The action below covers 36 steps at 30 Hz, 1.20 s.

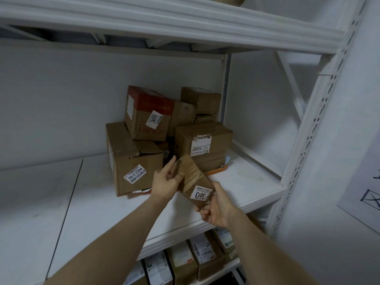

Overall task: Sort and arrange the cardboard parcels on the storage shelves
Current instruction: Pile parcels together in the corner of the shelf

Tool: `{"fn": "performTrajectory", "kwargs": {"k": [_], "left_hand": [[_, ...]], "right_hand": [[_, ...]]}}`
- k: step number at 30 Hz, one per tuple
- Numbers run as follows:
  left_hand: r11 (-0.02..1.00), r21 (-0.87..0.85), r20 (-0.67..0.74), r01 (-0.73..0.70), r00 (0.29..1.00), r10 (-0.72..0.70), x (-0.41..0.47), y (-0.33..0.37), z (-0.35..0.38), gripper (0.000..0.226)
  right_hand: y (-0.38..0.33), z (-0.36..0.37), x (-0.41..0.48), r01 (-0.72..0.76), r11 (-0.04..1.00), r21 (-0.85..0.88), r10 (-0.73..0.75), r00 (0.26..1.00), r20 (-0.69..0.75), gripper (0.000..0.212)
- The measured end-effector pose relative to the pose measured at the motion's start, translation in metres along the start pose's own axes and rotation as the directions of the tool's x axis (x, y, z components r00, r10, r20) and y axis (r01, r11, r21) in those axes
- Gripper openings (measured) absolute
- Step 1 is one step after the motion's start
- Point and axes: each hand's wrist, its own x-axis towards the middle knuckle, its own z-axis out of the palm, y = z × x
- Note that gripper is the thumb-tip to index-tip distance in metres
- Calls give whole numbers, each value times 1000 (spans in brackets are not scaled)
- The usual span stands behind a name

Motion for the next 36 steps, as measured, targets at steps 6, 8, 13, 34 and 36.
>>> {"fn": "performTrajectory", "kwargs": {"k": [6,8,13,34,36], "left_hand": [[959,240,28,153,986,-164,-5,5,6,104],[941,190,17,281,957,-289,-11,9,6,103],[867,-146,0,476,877,-481,-15,10,-11,55],[837,-339,204,429,902,-380,-30,12,-43,58],[852,-345,199,393,918,-342,-34,16,-42,49]], "right_hand": [[-7,5,-4,-10,981,-195,-3,998,-68,88],[-10,7,-7,54,981,-186,-66,996,-58,91],[-17,-1,-15,159,966,-203,-166,986,-18,72],[-6,30,-16,459,768,-446,-502,865,25,93],[-5,36,-14,479,689,-544,-569,823,4,98]]}}
